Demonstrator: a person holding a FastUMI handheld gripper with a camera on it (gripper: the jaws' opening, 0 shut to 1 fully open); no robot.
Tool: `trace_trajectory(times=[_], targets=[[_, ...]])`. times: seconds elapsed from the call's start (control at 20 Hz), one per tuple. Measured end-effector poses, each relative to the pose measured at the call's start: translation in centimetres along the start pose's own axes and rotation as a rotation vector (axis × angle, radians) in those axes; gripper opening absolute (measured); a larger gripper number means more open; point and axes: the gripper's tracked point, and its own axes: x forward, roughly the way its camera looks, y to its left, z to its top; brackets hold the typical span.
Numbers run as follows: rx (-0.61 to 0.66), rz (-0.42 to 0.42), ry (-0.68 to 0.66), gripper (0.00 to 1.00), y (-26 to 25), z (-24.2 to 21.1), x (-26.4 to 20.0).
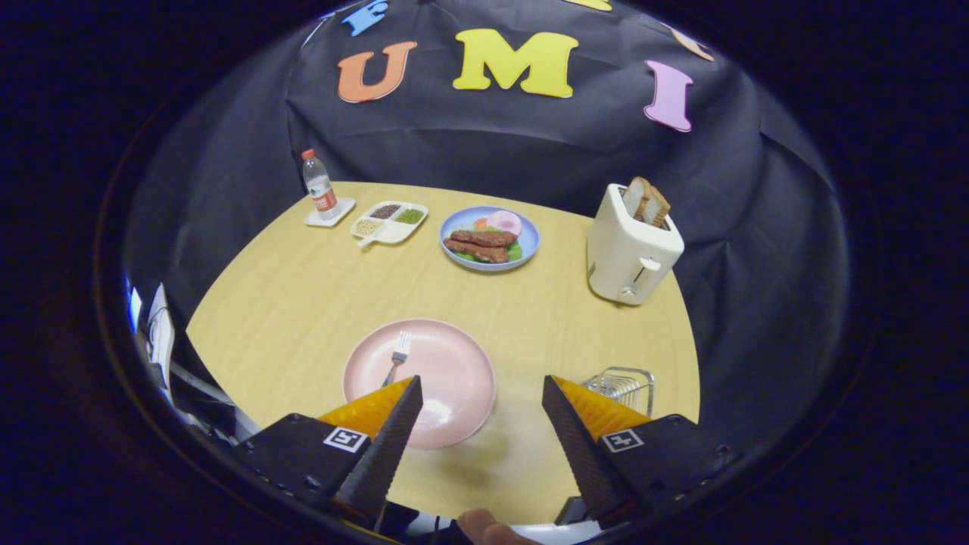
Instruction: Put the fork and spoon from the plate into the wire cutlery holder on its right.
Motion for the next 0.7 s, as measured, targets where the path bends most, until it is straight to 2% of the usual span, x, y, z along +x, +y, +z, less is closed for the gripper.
trace_trajectory(times=[0.3,0.5,0.6,0.65,0.7], targets=[[0.059,0.001,0.011,0.96,5.9,-2.0,2.2],[0.076,-0.047,0.063,0.97,7.6,-4.6,5.0],[0.088,-0.083,0.084,0.92,8.0,-6.0,6.3],[0.087,-0.093,0.092,0.82,8.3,-6.5,6.8],[0.089,-0.087,0.105,0.78,9.0,-7.2,7.2]])
